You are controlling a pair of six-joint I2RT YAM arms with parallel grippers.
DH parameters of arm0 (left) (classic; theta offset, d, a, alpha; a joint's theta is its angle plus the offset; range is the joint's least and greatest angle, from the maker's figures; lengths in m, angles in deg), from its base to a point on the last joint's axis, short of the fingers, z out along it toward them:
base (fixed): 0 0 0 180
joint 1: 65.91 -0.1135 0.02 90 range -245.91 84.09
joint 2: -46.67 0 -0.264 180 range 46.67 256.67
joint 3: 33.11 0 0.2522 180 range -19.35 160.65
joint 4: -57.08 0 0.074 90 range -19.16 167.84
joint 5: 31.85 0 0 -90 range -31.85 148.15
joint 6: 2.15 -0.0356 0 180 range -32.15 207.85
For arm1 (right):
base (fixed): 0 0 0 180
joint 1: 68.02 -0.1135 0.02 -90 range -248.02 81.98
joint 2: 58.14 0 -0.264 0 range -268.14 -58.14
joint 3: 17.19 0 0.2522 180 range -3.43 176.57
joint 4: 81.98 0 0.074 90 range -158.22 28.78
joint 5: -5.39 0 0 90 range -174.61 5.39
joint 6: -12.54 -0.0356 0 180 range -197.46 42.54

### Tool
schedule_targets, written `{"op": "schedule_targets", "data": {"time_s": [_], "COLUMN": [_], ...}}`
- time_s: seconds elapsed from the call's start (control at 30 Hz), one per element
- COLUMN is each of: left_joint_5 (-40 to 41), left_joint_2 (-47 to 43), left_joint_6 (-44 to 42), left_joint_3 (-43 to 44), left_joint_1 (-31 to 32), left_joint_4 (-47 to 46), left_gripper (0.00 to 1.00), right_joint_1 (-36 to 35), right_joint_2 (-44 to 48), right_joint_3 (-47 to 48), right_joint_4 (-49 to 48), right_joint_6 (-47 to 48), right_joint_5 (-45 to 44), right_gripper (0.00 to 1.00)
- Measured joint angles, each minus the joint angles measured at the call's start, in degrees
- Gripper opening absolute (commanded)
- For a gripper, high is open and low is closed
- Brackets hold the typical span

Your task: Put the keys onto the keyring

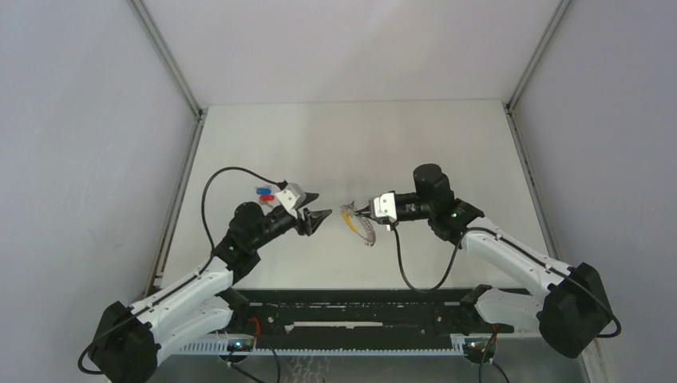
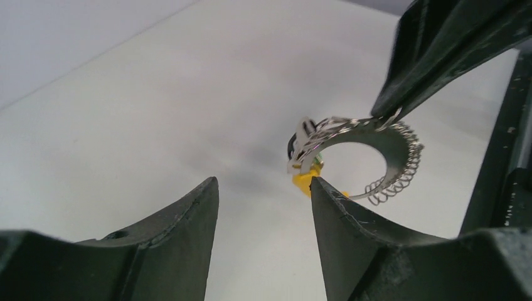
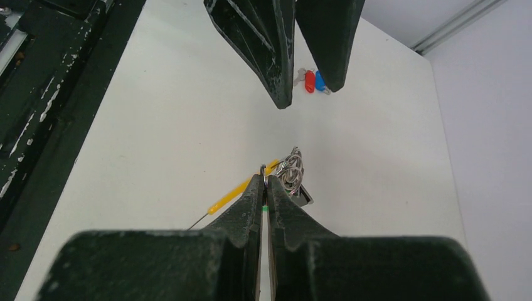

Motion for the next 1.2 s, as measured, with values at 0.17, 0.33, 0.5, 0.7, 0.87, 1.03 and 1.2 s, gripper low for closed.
{"op": "schedule_targets", "data": {"time_s": [0.17,0.33,0.5,0.7,0.87,1.03,1.2], "left_joint_5": [-4.7,-6.7,-0.4,11.1,23.1,31.5,37.0], "left_joint_2": [-1.8,-1.9,-0.7,3.7,6.5,10.8,15.3], "left_joint_6": [0.6,0.7,1.3,5.7,12.1,19.9,25.2], "left_joint_3": [-0.7,-0.9,-0.6,1.4,7.9,13.6,15.1], "left_joint_1": [0.0,0.0,-0.6,-1.3,-2.6,-11.1,-18.3], "left_joint_4": [-4.6,-7.0,-4.9,2.9,14.1,23.4,29.0], "left_gripper": [0.61,0.61,0.61,0.61,0.61,0.62,0.61], "right_joint_1": [0.3,0.5,1.4,1.3,1.3,1.3,1.3], "right_joint_2": [-0.2,-0.6,-0.7,-1.6,-1.9,-1.9,-1.7], "right_joint_3": [0.0,0.0,0.0,0.0,0.0,-0.7,-1.8], "right_joint_4": [0.2,-0.5,-1.4,-1.7,-2.0,-3.7,-4.2], "right_joint_6": [-0.3,-1.7,-4.0,-7.5,-10.2,-12.2,-13.1], "right_joint_5": [0.6,2.5,2.7,-1.6,-5.0,-6.3,-6.3], "right_gripper": [0.00,0.00,0.00,0.00,0.00,0.00,0.00]}}
